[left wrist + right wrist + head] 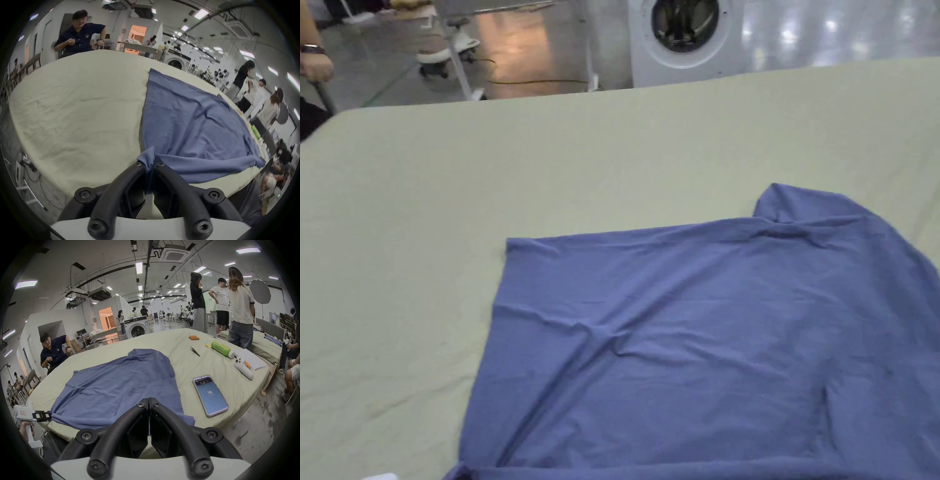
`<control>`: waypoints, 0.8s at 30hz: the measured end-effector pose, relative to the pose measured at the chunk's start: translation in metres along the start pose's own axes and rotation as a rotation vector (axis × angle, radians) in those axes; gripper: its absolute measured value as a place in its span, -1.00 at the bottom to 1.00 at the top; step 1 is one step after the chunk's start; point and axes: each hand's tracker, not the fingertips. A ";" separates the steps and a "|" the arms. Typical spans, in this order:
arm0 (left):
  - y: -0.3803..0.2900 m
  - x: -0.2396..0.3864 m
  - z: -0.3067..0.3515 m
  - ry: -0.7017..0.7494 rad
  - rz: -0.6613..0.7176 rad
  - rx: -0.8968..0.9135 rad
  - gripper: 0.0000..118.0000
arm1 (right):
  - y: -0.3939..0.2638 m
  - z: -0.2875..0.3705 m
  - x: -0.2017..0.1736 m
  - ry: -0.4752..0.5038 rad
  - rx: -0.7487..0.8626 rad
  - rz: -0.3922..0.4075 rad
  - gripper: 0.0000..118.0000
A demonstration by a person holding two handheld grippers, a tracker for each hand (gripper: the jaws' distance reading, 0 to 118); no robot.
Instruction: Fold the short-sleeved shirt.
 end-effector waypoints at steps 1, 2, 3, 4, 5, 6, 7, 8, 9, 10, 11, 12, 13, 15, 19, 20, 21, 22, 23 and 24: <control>0.000 0.004 -0.001 0.004 -0.028 -0.008 -0.91 | -0.001 -0.001 0.003 -0.018 -0.004 -0.007 -0.80; 0.001 0.004 -0.002 0.008 -0.038 -0.021 -0.91 | -0.002 -0.004 0.007 -0.037 -0.011 -0.012 -0.41; 0.004 0.004 -0.004 0.009 -0.042 -0.037 -0.91 | -0.002 -0.006 0.018 -0.064 -0.030 -0.015 0.07; 0.005 0.004 -0.004 0.009 -0.044 -0.038 -0.91 | -0.005 -0.011 0.024 -0.093 -0.038 -0.021 0.38; 0.006 0.007 -0.004 0.011 -0.044 -0.044 -0.91 | -0.008 -0.015 0.028 -0.106 -0.051 -0.035 0.35; 0.006 0.007 -0.005 0.012 -0.043 -0.047 -0.91 | -0.012 -0.019 0.034 -0.115 -0.058 -0.058 0.35; 0.006 0.007 -0.005 0.014 -0.040 -0.049 -0.91 | -0.017 -0.025 0.040 -0.121 -0.096 -0.082 0.35; 0.006 0.008 -0.004 0.016 -0.039 -0.048 -0.91 | -0.019 -0.029 0.044 -0.120 -0.122 -0.101 0.35; 0.005 0.009 -0.004 0.020 -0.034 -0.046 -0.91 | -0.022 -0.034 0.046 -0.119 -0.145 -0.111 0.35; 0.004 0.009 -0.004 0.022 -0.026 -0.042 -0.91 | -0.024 -0.039 0.046 -0.112 -0.178 -0.108 0.35; 0.004 0.009 -0.004 0.023 -0.018 -0.039 -0.91 | -0.028 -0.042 0.049 -0.107 -0.196 -0.109 0.35; 0.003 0.009 -0.004 0.024 -0.014 -0.036 -0.91 | -0.031 -0.046 0.050 -0.105 -0.208 -0.116 0.35; 0.003 0.009 -0.003 0.026 -0.011 -0.034 -0.91 | -0.034 -0.051 0.052 -0.107 -0.207 -0.124 0.35; 0.002 0.011 -0.004 0.032 -0.011 -0.032 -0.91 | -0.038 -0.056 0.057 -0.105 -0.213 -0.136 0.25; 0.001 0.017 -0.003 0.049 -0.025 -0.024 -0.91 | -0.038 -0.059 0.065 -0.082 -0.190 -0.196 -0.94; 0.000 0.018 -0.003 0.050 -0.027 -0.021 -0.91 | -0.038 -0.060 0.068 -0.064 -0.206 -0.203 -0.94; 0.000 0.015 -0.003 0.051 -0.024 -0.018 -0.92 | -0.039 -0.060 0.069 -0.072 -0.200 -0.202 -0.94; 0.000 0.015 -0.003 0.048 -0.017 -0.015 -0.92 | -0.039 -0.061 0.069 -0.072 -0.197 -0.202 -0.95; 0.001 0.014 -0.002 0.046 -0.007 -0.014 -0.92 | -0.038 -0.061 0.069 -0.065 -0.194 -0.197 -0.95; 0.002 0.014 0.000 0.042 -0.004 -0.011 -0.92 | -0.036 -0.060 0.068 -0.064 -0.179 -0.184 -0.96</control>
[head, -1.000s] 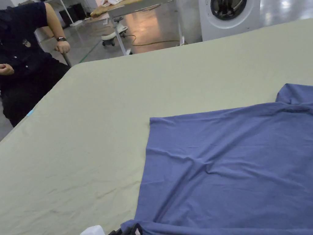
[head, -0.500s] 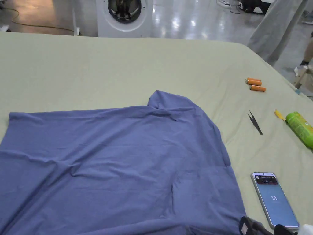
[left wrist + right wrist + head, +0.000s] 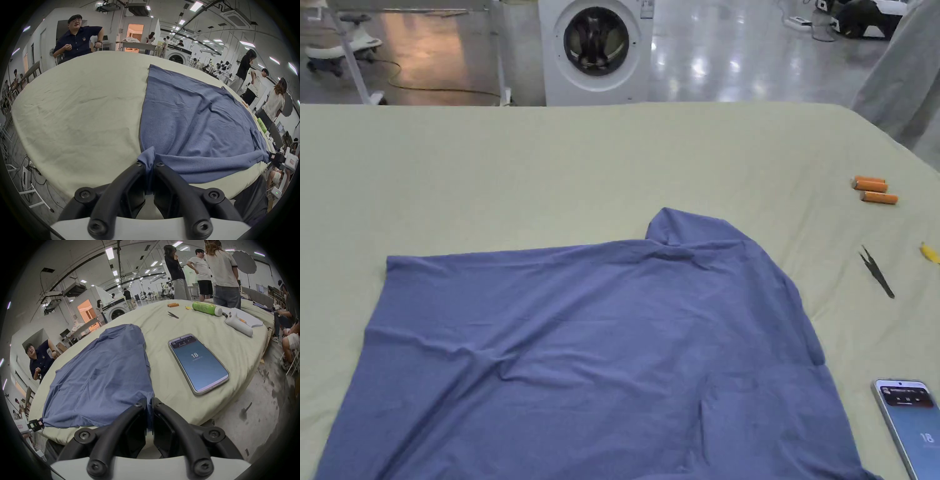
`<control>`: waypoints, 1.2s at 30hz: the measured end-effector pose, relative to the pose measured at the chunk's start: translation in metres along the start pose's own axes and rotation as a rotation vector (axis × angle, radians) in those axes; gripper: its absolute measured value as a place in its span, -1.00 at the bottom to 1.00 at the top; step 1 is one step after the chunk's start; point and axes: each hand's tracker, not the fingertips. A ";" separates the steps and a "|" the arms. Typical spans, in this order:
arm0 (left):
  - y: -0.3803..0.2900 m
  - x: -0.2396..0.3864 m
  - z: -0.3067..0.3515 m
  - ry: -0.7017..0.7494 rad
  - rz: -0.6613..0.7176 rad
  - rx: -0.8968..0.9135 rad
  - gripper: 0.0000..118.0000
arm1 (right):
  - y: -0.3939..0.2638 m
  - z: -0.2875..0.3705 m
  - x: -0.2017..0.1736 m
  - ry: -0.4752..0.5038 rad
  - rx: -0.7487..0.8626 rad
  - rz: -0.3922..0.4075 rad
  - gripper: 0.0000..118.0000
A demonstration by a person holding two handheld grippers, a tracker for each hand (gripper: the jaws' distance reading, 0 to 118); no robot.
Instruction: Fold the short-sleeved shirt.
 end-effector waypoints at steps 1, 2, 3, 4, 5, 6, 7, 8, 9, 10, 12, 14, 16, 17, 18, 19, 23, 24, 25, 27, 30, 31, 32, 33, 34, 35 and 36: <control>0.001 -0.001 0.003 -0.004 -0.005 0.006 -0.96 | 0.004 0.002 -0.003 0.002 0.019 0.014 -0.96; 0.003 0.001 0.008 -0.007 -0.015 0.016 -0.97 | 0.009 0.005 -0.005 0.005 0.036 0.028 -0.96; 0.008 0.004 0.017 -0.011 -0.039 0.068 -0.97 | 0.017 0.010 -0.010 0.018 0.063 0.043 -0.96; 0.016 0.005 0.026 -0.050 -0.023 0.126 -0.97 | 0.027 0.013 -0.014 0.037 0.088 0.051 -0.96; 0.028 0.003 0.032 -0.093 0.006 0.160 -0.97 | 0.037 0.015 -0.017 0.055 0.116 0.049 -0.96; 0.043 0.004 0.036 -0.126 0.038 0.179 -0.97 | 0.049 0.014 -0.020 0.080 0.141 0.035 -0.96; 0.058 0.005 0.034 -0.132 0.049 0.192 -0.97 | 0.063 0.009 -0.025 0.096 0.140 0.032 -0.96; 0.069 0.006 0.031 -0.129 0.041 0.209 -0.97 | 0.075 0.001 -0.028 0.095 0.148 0.039 -0.96; 0.083 0.007 0.026 -0.129 0.031 0.212 -0.97 | 0.089 -0.009 -0.034 0.093 0.157 0.054 -0.96; 0.098 0.008 0.016 -0.130 0.023 0.210 -0.97 | 0.105 -0.022 -0.041 0.087 0.170 0.095 -0.96; 0.123 0.009 -0.006 -0.127 0.005 0.204 -0.97 | 0.130 -0.049 -0.052 0.086 0.163 0.105 -0.96; 0.147 0.006 -0.033 -0.124 0.030 0.175 -0.97 | 0.149 -0.081 -0.057 0.099 0.122 0.084 -0.96; 0.165 0.007 -0.061 -0.137 0.053 0.162 -0.97 | 0.166 -0.116 -0.062 0.101 0.049 0.034 -0.96; 0.172 0.007 -0.072 -0.139 0.057 0.141 -0.97 | 0.171 -0.129 -0.065 0.091 0.038 0.035 -0.96; 0.177 0.011 -0.083 -0.126 0.052 0.125 -0.97 | 0.175 -0.141 -0.068 0.084 0.023 0.039 -0.96; 0.181 0.014 -0.093 -0.099 0.032 0.104 -0.97 | 0.177 -0.153 -0.070 0.064 -0.015 0.052 -0.96; 0.184 0.018 -0.118 -0.050 0.003 0.054 -0.92 | 0.176 -0.180 -0.074 0.044 -0.063 0.079 -0.94; 0.184 0.019 -0.121 -0.042 0.002 0.044 -0.72 | 0.175 -0.184 -0.075 0.018 -0.087 0.082 -0.84; 0.182 0.019 -0.123 -0.029 -0.018 0.032 -0.32 | 0.174 -0.187 -0.075 -0.002 -0.104 0.099 -0.39; 0.178 0.020 -0.114 -0.013 -0.065 0.064 0.35 | 0.170 -0.184 -0.072 -0.010 -0.088 0.109 0.31; 0.167 0.024 -0.075 0.028 -0.125 0.283 0.38 | 0.171 -0.158 -0.066 0.096 -0.012 0.083 0.30; 0.164 0.025 -0.059 0.045 -0.125 0.346 0.38 | 0.170 -0.145 -0.065 0.127 0.018 0.084 0.30; 0.160 0.026 -0.045 0.033 -0.103 0.375 0.38 | 0.168 -0.133 -0.065 0.152 0.054 0.096 0.30; 0.155 0.029 -0.026 0.000 -0.097 0.407 0.38 | 0.166 -0.117 -0.067 0.168 0.087 0.120 0.30; 0.150 0.029 -0.010 -0.029 -0.098 0.428 0.37 | 0.162 -0.100 -0.069 0.169 0.124 0.155 0.30; 0.143 0.031 0.002 -0.035 -0.104 0.455 0.37 | 0.157 -0.086 -0.072 0.166 0.160 0.184 0.30; 0.136 0.033 0.017 -0.022 -0.153 0.487 0.35 | 0.149 -0.069 -0.074 0.162 0.199 0.196 0.30</control>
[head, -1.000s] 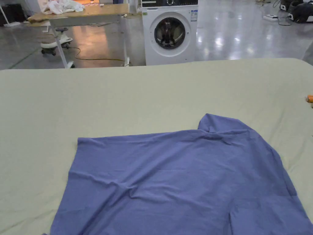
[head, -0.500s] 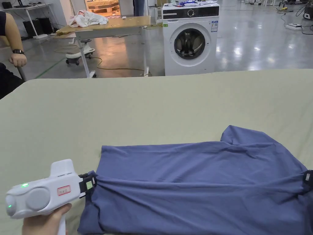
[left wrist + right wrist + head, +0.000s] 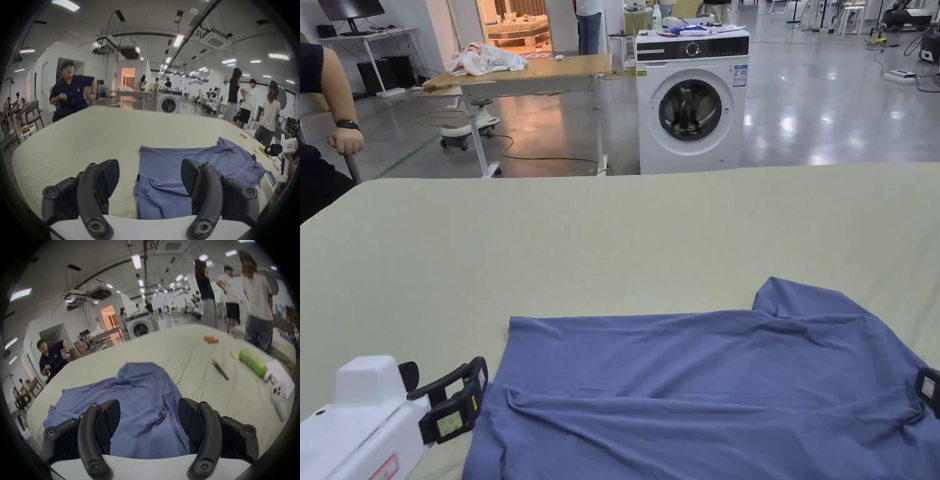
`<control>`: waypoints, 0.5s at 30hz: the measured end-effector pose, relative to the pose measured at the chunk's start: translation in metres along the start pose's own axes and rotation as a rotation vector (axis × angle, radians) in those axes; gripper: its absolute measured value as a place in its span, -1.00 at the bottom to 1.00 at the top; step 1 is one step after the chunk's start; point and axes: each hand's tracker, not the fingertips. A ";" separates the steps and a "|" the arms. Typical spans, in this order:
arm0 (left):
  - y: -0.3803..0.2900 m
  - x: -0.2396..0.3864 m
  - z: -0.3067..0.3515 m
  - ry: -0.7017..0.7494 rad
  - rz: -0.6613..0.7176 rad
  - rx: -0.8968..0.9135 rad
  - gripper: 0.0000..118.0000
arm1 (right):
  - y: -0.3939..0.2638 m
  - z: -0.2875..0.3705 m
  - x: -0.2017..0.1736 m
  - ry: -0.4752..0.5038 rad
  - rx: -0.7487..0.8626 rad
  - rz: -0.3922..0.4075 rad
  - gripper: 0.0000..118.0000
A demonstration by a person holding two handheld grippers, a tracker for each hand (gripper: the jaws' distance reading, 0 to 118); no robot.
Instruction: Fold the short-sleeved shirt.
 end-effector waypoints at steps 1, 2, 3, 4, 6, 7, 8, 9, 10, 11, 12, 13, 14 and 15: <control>0.000 0.006 0.015 -0.006 -0.016 0.005 0.29 | -0.005 0.016 -0.005 0.013 0.011 0.013 0.29; -0.003 0.009 0.027 -0.009 -0.025 0.022 0.20 | -0.011 0.029 -0.008 0.014 0.007 -0.001 0.25; -0.007 0.011 0.042 -0.038 -0.013 0.045 0.08 | -0.020 0.041 -0.011 0.024 0.021 -0.026 0.17; -0.010 0.014 0.053 -0.068 0.008 0.045 -0.15 | -0.028 0.053 -0.013 0.048 0.032 -0.041 -0.08; -0.018 0.021 0.072 -0.088 0.021 0.035 -0.43 | -0.041 0.072 -0.018 0.067 0.023 -0.049 -0.64; -0.023 0.025 0.081 -0.092 0.029 0.036 -0.65 | -0.049 0.077 -0.022 0.063 0.028 -0.049 -0.91; -0.027 0.028 0.088 -0.100 0.031 0.031 -0.83 | -0.053 0.082 -0.025 0.055 0.020 -0.042 -0.93; -0.030 0.032 0.091 -0.105 0.031 0.024 -0.98 | -0.058 0.087 -0.029 0.044 0.017 -0.031 -0.96; -0.033 0.036 0.096 -0.106 0.032 0.008 -1.00 | -0.062 0.090 -0.031 0.046 -0.004 -0.024 -0.99; -0.037 0.038 0.100 -0.099 0.039 -0.001 -1.00 | -0.065 0.089 -0.033 0.059 -0.051 -0.005 -0.99; -0.041 0.037 0.102 -0.117 0.042 -0.009 -1.00 | -0.069 0.092 -0.036 0.046 -0.041 -0.006 -1.00; -0.044 0.036 0.103 -0.137 0.043 -0.025 -1.00 | -0.073 0.095 -0.039 0.041 -0.029 0.005 -1.00; -0.046 0.037 0.104 -0.126 0.045 -0.029 -1.00 | -0.073 0.096 -0.041 0.047 -0.039 0.026 -1.00; -0.048 0.038 0.103 -0.114 0.036 -0.050 -1.00 | -0.074 0.097 -0.043 0.043 -0.043 0.048 -1.00</control>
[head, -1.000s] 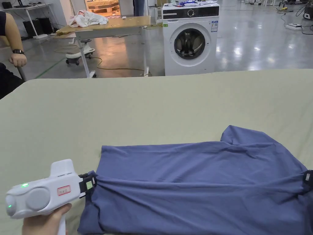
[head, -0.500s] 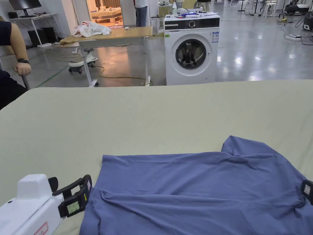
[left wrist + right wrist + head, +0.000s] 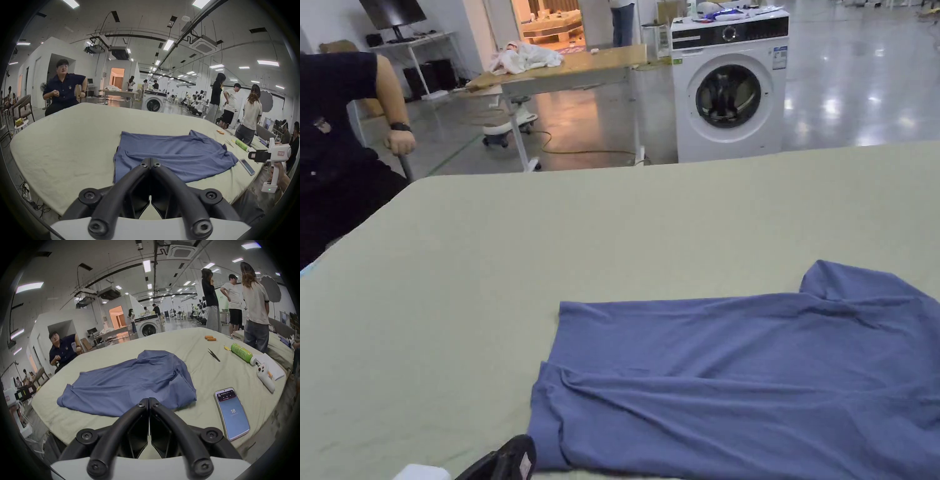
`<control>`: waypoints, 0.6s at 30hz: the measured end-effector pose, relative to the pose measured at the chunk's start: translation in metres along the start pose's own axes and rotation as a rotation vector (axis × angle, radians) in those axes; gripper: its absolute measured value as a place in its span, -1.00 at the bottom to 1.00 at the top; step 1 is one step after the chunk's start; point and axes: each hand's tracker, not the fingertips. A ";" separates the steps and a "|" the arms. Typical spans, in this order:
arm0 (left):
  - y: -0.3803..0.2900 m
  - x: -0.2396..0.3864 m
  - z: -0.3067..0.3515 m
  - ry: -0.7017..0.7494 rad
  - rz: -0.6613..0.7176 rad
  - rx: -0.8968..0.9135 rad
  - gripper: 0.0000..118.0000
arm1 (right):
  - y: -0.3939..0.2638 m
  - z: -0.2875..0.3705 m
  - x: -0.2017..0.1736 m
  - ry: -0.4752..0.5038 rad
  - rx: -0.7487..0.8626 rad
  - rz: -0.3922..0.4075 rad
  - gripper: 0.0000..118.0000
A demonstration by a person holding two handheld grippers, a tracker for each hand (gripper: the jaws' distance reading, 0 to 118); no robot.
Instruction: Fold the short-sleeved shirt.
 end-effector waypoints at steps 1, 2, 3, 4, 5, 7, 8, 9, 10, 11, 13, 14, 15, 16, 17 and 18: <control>-0.001 -0.002 -0.001 0.002 -0.003 -0.010 -1.00 | -0.001 0.003 -0.003 -0.017 0.029 0.018 -1.00; -0.002 -0.004 -0.002 0.007 0.004 -0.017 -1.00 | -0.001 0.004 -0.005 -0.014 0.028 0.025 -1.00; -0.003 -0.007 -0.003 0.013 0.026 -0.024 -1.00 | 0.000 0.004 -0.006 -0.009 0.021 0.030 -1.00; -0.003 -0.011 -0.004 0.010 0.042 -0.031 -1.00 | 0.000 0.006 -0.007 -0.014 0.037 0.028 -1.00; -0.004 -0.014 -0.007 0.014 0.050 -0.040 -1.00 | 0.000 0.006 -0.007 -0.010 0.048 0.022 -1.00; -0.004 -0.024 -0.021 0.050 0.073 -0.092 -1.00 | 0.001 0.006 -0.008 -0.004 0.041 0.016 -1.00; -0.005 -0.030 -0.029 0.032 0.081 -0.117 -0.90 | 0.001 0.006 -0.008 -0.002 0.045 0.015 -1.00; -0.007 -0.036 -0.040 0.037 0.084 -0.135 -0.70 | 0.002 0.006 -0.008 0.002 0.046 0.015 -1.00; -0.008 -0.044 -0.053 0.044 0.099 -0.175 -0.30 | 0.003 0.006 -0.008 0.004 0.045 0.013 -1.00; -0.008 -0.049 -0.067 0.051 0.113 -0.240 0.03 | 0.003 0.006 -0.009 0.004 0.049 0.009 -1.00; -0.015 -0.062 -0.097 0.062 0.147 -0.317 0.20 | 0.004 0.009 -0.008 0.013 0.057 -0.006 -1.00; -0.019 -0.068 -0.108 0.071 0.153 -0.334 0.20 | 0.004 0.009 -0.008 0.011 0.059 -0.009 -1.00; -0.022 -0.072 -0.121 0.093 0.167 -0.365 0.19 | 0.004 0.010 -0.007 0.004 0.064 -0.014 -1.00; -0.024 -0.074 -0.131 0.107 0.173 -0.378 0.17 | 0.003 0.013 -0.005 0.004 0.061 -0.015 -1.00; -0.026 -0.078 -0.138 0.093 0.171 -0.361 0.13 | 0.003 0.014 -0.003 0.006 0.054 -0.013 -1.00; -0.029 -0.081 -0.145 0.091 0.179 -0.374 0.00 | 0.002 0.015 -0.002 0.001 0.049 -0.011 -1.00</control>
